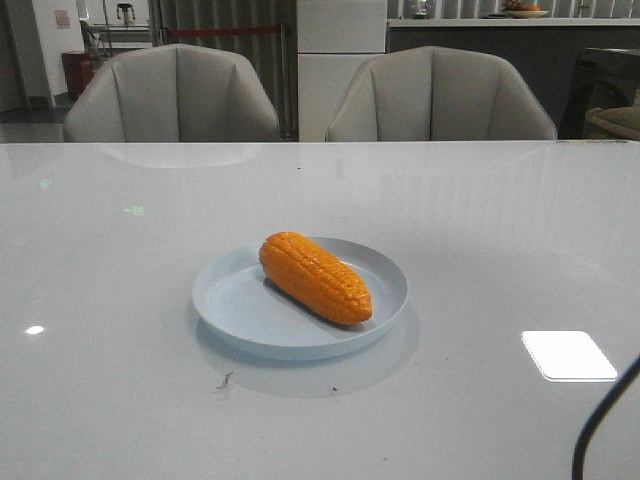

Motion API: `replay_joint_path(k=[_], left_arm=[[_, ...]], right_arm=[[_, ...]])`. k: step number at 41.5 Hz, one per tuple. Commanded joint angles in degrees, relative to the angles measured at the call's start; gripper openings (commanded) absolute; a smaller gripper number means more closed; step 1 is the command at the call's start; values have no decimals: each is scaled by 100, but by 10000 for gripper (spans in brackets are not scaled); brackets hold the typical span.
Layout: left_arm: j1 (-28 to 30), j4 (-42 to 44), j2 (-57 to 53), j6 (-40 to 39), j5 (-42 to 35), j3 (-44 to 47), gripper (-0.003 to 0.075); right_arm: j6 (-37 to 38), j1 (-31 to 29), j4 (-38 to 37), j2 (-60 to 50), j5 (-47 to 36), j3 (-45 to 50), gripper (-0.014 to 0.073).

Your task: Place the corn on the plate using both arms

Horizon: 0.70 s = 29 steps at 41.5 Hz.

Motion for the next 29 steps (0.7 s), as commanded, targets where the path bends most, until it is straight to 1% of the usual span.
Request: replay_joint_path(k=[1,8,12,18,22,29], left_arm=[[2,5,-77,-40,-381,-157,546],[2,5,-77,-40,-381,-157,546],[2,5,-77,-40,-381,-157,546],[2,5,-77,-40,-491,-157,546],[2,5,-77,-40,-600,-157,546],[2,5,-77,-40,-674,-157,546]], right_arm=[[-15,-332,28,-849,-1014,867,623],[-21,-732,-244,-2081,-1709,2547,623],[-21,-828,-401,-2692,-1786,3321,623],[-15,-835,-416,-3434,-1787,4232,623],[-15,-835,-411,-3790,-1882,4649,623],[-15,-835,-411,-3962,-1851,4767,623]])
